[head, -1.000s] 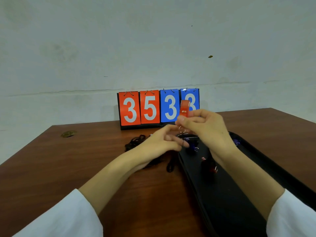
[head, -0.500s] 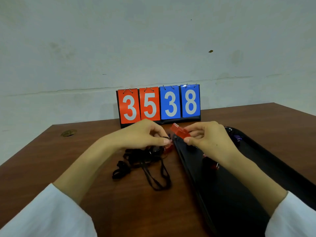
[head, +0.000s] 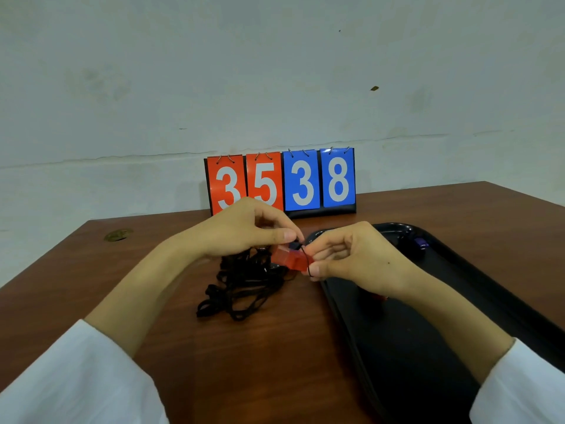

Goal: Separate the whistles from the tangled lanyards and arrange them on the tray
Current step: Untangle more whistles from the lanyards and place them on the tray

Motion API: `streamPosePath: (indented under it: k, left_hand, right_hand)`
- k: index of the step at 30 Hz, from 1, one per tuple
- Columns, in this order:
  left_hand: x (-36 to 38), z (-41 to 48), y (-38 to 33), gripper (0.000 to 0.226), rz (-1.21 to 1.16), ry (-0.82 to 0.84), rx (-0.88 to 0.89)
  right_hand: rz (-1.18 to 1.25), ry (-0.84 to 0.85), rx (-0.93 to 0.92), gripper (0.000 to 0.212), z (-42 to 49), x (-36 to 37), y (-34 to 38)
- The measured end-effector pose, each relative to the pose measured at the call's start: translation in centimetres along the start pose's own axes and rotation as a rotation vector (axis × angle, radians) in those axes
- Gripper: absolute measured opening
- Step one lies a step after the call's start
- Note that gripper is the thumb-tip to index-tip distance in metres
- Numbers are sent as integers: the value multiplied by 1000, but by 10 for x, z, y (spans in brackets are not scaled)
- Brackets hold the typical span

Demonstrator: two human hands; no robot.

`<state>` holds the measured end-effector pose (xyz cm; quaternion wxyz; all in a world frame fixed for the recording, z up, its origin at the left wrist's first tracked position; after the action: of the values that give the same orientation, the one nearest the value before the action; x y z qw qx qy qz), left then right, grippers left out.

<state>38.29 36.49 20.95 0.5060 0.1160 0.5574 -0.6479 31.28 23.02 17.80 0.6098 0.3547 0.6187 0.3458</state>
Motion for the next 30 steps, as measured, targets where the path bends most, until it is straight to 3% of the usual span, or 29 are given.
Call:
streamPosePath:
  k: [5, 10, 14, 17, 23, 30]
  left_hand:
    - [8, 0, 4, 15, -116, -62, -60]
    - [25, 1, -2, 37, -244, -50, -82]
    - [30, 4, -3, 26, -101, 15, -78]
    - [38, 5, -7, 28, 100, 87, -36]
    - [33, 4, -12, 31, 195, 77, -1]
    - [18, 4, -15, 17, 246, 62, 16]
  right_hand:
    - [185, -88, -49, 19, -2, -6, 4]
    - [259, -335, -69, 18, -2, -19, 0]
    - [280, -551, -9, 19, -3, -31, -10]
    - [163, -641, 6, 26, -4, -32, -12]
    - [-134, -642, -11, 26, -2, -23, -13]
    - [-373, -508, -82, 28, 2, -7, -8]
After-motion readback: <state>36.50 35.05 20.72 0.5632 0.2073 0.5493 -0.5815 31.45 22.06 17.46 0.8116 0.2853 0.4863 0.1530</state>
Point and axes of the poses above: each hand's wrist, its own z-axis towards the middle knuckle, its own x-axis out of the palm, y = z × x, the point moved 5 cm from there along z, towards the middle knuckle, and after that the axes turned 15 degrees about x, right-handed, at the moved point
